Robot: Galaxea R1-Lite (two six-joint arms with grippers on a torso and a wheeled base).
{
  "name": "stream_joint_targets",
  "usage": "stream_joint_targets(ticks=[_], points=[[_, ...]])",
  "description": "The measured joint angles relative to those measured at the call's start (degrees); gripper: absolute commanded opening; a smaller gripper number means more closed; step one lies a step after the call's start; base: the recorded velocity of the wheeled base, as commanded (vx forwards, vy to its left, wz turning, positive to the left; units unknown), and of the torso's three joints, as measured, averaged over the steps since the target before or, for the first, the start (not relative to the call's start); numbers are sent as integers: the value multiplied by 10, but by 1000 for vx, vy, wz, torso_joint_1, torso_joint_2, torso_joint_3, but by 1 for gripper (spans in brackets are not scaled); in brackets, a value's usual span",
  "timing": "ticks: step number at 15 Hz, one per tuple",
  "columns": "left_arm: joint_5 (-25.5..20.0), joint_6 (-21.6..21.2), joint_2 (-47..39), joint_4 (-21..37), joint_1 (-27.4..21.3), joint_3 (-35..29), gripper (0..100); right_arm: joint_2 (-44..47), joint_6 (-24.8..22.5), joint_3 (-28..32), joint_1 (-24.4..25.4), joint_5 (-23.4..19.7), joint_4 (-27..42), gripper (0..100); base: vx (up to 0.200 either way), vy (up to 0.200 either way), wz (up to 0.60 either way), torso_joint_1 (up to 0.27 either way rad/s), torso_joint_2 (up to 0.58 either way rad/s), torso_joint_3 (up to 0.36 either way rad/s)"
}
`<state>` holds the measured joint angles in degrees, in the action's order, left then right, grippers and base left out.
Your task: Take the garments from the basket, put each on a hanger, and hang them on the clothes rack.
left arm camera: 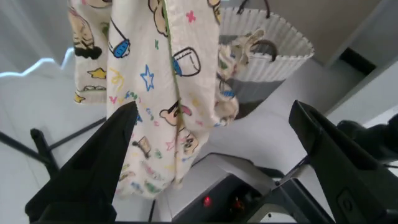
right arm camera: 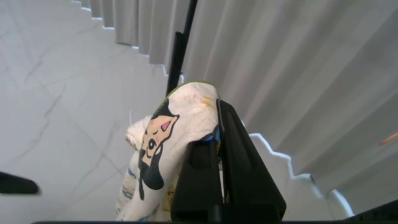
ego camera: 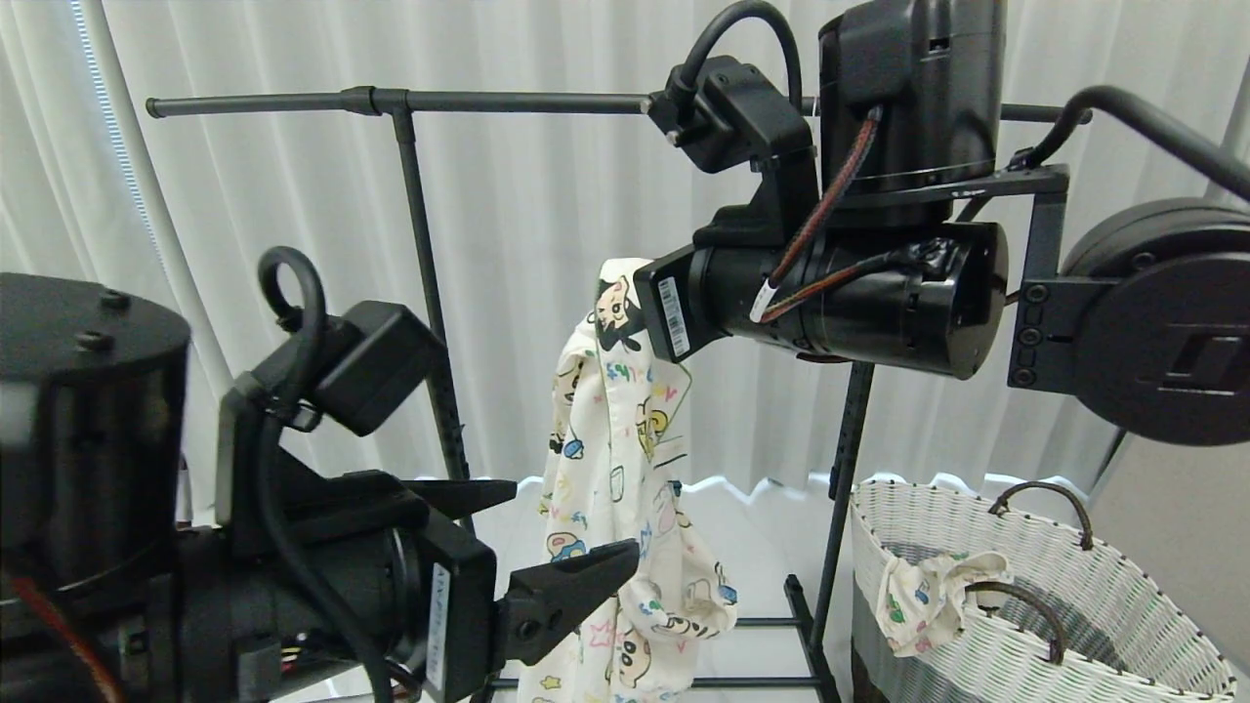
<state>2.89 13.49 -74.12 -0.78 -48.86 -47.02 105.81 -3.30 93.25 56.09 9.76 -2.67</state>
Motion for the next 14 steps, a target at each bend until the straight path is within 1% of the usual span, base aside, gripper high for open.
stream_joint_targets(ticks=[2, 4, 5, 7, 10, 11, 12, 13, 14], points=[[14, 0, -29, -9, 8, -1, 100, -1, 0, 4, 6, 1, 0, 0, 0, 0, 0, 0, 0, 0], [56, 0, -66, -41, 14, -1, 100, -2, 0, 9, 13, 5, 1, 0, 0, 0, 0, 0, 0, 0], [66, 0, -80, -57, 10, -2, 100, -3, 0, 10, 15, 12, 1, 0, 0, 0, 0, 0, 0, 0], [68, 2, -97, -60, 1, -2, 100, -4, 0, 10, 16, 26, 1, 0, 0, 0, 0, 0, 0, 0], [73, 3, -112, -61, 2, 0, 100, -5, -1, 11, 20, 29, 2, 0, 0, 0, 0, 0, 0, 0], [85, 4, -119, -61, 9, 1, 100, -6, -1, 11, 24, 29, 2, 0, 0, 0, 0, 0, 0, 0], [112, 11, -128, -61, 15, 2, 100, -7, -1, 11, 29, 30, 4, 0, 0, 0, 0, 0, 0, 0], [127, 17, -135, -61, 18, 6, 100, -9, -1, 11, 32, 30, 4, 0, 0, 0, 0, 0, 0, 0], [132, 20, -139, -61, 20, 12, 100, -10, -1, 11, 34, 31, 4, 0, 0, 0, 0, 0, 0, 0]])
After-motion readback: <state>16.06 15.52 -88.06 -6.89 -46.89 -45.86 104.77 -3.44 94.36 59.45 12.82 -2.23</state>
